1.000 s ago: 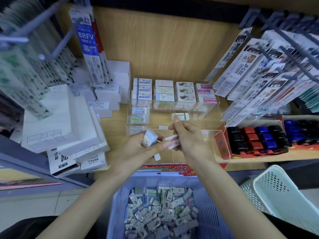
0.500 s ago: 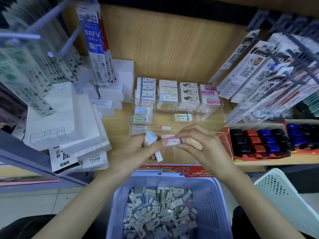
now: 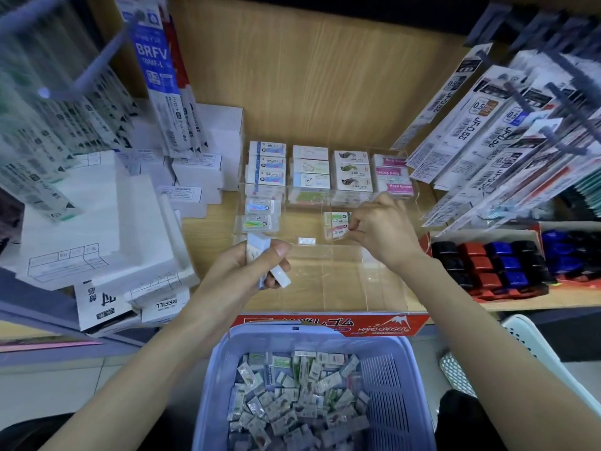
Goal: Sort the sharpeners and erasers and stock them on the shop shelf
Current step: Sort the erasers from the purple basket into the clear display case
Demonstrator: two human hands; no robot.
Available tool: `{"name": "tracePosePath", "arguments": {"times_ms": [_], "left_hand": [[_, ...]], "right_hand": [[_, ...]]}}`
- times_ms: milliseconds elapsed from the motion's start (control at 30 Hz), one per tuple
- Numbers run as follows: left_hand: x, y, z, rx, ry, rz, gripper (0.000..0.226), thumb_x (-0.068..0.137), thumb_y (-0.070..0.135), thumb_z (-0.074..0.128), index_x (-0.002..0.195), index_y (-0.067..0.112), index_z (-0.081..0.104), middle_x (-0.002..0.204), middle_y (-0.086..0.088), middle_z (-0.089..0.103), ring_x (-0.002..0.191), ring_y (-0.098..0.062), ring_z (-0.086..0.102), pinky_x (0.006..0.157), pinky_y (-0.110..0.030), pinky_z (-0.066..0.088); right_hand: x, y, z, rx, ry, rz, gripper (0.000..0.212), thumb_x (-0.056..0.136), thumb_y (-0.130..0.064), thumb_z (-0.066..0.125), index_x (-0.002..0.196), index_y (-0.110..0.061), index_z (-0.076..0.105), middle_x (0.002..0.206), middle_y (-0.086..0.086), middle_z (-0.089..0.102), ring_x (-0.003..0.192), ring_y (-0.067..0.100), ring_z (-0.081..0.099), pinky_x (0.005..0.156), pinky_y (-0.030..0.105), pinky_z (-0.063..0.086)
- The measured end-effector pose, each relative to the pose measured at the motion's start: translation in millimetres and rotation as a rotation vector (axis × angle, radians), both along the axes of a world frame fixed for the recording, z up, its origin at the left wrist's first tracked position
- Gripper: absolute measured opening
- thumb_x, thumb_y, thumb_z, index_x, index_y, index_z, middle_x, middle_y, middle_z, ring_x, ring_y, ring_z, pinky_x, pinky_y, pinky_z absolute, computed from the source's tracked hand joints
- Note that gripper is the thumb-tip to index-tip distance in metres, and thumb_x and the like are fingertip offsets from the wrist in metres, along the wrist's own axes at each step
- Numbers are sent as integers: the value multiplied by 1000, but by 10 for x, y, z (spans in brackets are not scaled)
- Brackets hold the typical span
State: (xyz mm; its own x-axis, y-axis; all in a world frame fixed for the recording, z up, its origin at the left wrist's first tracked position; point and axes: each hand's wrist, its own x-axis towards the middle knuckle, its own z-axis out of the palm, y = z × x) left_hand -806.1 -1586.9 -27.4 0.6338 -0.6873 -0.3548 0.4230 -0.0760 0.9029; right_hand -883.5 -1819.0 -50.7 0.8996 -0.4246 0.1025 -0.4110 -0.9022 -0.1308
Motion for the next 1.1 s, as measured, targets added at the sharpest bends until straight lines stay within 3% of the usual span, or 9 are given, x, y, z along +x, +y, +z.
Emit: {"name": "tracePosePath", "arguments": {"times_ms": [167,233,333,467,600,700,767,967,1100], "left_hand": [[-16,5,31,-32,5,-7,49,70,34,63,104,-2,65,71,1,62,64,-11,48,56,-16,46],[-7,9,40,-40,12,0,48,72,32,62,106,-3,64,70,2,62,59,-8,48,57,-16,46],[21,26,50,-45,17,17,51,72,31,63,107,-6,62,67,2,61,56,-7,47,58,-17,47],[23,59,65,-45,10,7,52,70,34,64,106,-3,64,68,2,61,59,-9,47,59,-17,45],[51,99,75,-38,7,21,50,70,34,63,105,-1,65,67,3,62,57,-7,48,60,-17,46],[76,120,69,-31,10,28,48,70,33,63,104,-1,65,67,3,61,54,-6,49,65,-23,45],[80,131,68,-33,5,27,47,70,32,62,104,-1,64,66,3,62,53,-5,50,67,-25,44],[100,151,69,-32,-9,32,45,70,33,63,102,0,65,66,3,62,55,-6,49,67,-25,42],[117,156,67,-28,-13,35,46,68,35,63,99,2,66,67,2,62,54,-6,48,70,-27,44]], "right_hand": [[154,35,108,-182,297,60,20,85,-38,64,94,-21,70,105,-3,66,110,20,40,88,33,25],[127,104,159,-124,156,21,26,85,-42,63,101,-22,70,110,-3,66,111,21,43,90,34,27],[48,387,237,263,-217,82,30,88,-38,62,111,-20,68,113,-4,66,112,20,46,95,35,31],[114,635,37,241,95,233,47,92,-40,54,134,-20,51,126,4,57,127,21,38,107,35,23],[146,553,-17,281,-3,211,24,91,-20,59,115,-16,64,113,-1,66,112,19,53,107,33,24],[89,536,70,650,-206,29,10,87,-13,65,95,-20,65,94,-11,66,93,9,60,88,19,42],[94,550,109,839,-392,-84,20,86,-9,66,89,-27,59,93,-11,63,83,4,61,76,16,47],[312,607,-19,569,-427,-135,8,86,-11,67,93,-14,64,97,1,62,85,17,62,79,26,50],[436,609,-32,489,-371,-134,17,84,-13,69,99,-7,63,100,6,60,86,20,59,75,19,44]]}}
